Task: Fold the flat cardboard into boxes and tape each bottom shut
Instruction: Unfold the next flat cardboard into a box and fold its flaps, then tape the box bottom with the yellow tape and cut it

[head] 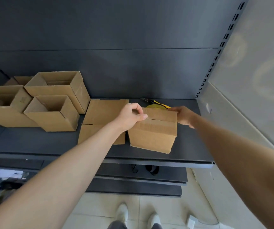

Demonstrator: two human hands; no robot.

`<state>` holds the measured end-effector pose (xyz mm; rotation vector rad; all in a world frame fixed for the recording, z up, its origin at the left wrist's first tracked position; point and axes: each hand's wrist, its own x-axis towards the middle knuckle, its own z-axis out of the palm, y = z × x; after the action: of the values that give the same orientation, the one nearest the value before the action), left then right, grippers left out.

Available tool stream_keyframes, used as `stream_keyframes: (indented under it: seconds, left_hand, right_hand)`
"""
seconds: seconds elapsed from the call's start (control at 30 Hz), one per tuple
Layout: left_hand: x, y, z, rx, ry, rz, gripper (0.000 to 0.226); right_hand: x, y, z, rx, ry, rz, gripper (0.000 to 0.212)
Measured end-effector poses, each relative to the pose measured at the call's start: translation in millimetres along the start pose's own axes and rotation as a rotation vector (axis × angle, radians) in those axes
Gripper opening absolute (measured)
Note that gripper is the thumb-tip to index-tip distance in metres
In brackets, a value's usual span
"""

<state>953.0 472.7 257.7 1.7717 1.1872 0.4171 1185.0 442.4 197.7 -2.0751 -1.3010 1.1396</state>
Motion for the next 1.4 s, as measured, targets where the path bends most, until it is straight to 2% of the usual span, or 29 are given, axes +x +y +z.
stream_keyframes:
  seconds: [0.07,0.13,0.2,0.3,0.43,0.67,0.9,1.07,1.17,1.33,1.4]
  left_hand:
    - [1,1,-1,0.005,-0.009,0.008,0.018]
    - [2,1,-2,0.005,-0.019,-0.004,0.017]
    - [3,1,-3,0.009,-0.028,-0.018,0.018]
    - [5,2,-5,0.029,-0.048,-0.035,0.019]
    - [4,7,-7,0.037,-0.069,-0.041,0.019]
    - [5,8,-6,0.031,-0.074,-0.017,0.021]
    - [5,9,-8,0.082,-0.126,-0.002,0.019]
    - [9,5,-7,0.134,-0.125,0.052,0.027]
    - [9,3,-7,0.146,-0.124,0.064,0.027]
    - [7,4,-8,0.135,-0.123,0.095,0.030]
    - [7,3,-9,0.120,-0.135,0.084,0.030]
  right_hand:
    - [12,-1,6,-0.101,-0.048,-0.047,0.016]
    - [20,-3,9,-0.172,-0.076,-0.087,0.020]
    - [24,-1,9,-0.353,-0.073,-0.126,0.020]
    - [30,2,4,-0.533,-0.059,-0.207,0.005]
    - [34,-5,-7,-0.572,-0.067,-0.305,0.026]
    - [-2,-54,-46,-0.285,-0.005,-0.201,0.026]
    - [-82,-98,-77,-0.121,0.192,-0.166,0.034]
    - [-115,-108,-76,-0.029,0.232,-0.158,0.010]
    - [-126,-112,-69,0.026,0.231,-0.153,0.004]
    - [-139,-120,-47,0.016,0.219,-0.106,0.010]
    - [-141,-124,-39,0.013,0.243,-0.073,0.024]
